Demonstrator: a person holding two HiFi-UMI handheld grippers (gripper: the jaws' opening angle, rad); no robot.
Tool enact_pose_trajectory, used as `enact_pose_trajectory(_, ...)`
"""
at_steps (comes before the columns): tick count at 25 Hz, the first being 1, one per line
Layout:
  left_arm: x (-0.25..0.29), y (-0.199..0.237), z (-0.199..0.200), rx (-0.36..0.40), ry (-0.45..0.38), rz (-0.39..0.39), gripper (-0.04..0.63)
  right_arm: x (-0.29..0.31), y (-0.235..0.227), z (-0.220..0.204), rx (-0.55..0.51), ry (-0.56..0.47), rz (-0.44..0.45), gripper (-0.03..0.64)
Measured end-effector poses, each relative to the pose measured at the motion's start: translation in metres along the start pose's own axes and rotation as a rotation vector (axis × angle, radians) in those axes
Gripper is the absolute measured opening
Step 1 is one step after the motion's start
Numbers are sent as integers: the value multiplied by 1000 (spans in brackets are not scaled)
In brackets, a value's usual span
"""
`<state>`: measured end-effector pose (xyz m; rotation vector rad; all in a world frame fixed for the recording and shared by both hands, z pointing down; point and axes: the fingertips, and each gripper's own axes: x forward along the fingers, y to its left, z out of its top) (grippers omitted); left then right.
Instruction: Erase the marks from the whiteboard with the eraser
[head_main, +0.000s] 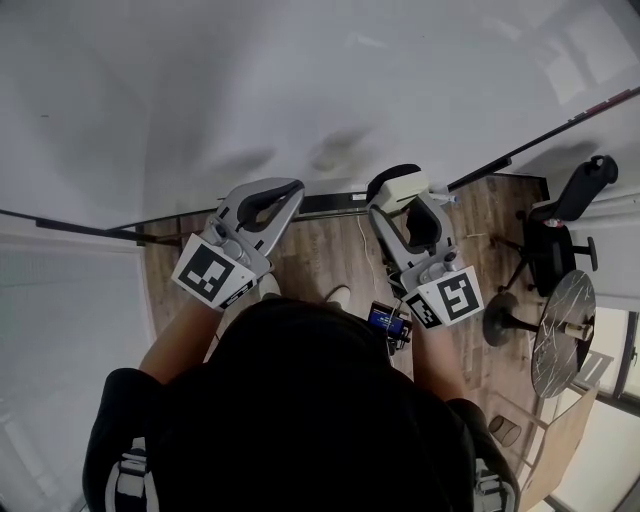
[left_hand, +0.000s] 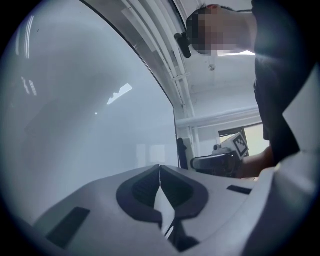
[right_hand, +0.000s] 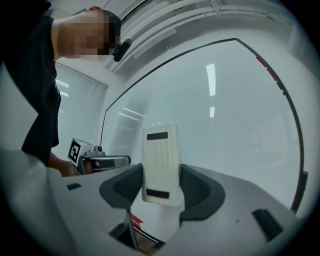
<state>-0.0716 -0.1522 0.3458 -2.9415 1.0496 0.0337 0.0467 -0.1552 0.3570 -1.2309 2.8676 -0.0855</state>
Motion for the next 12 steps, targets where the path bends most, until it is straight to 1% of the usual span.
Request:
enact_pose_trajectory(8, 2, 0, -1, 1, 10, 9, 6, 0, 2, -3, 18, -1, 0, 235)
enact_pose_trajectory(12, 4, 0, -1, 0, 0, 1, 6, 1, 2, -4, 17, 4, 3, 235)
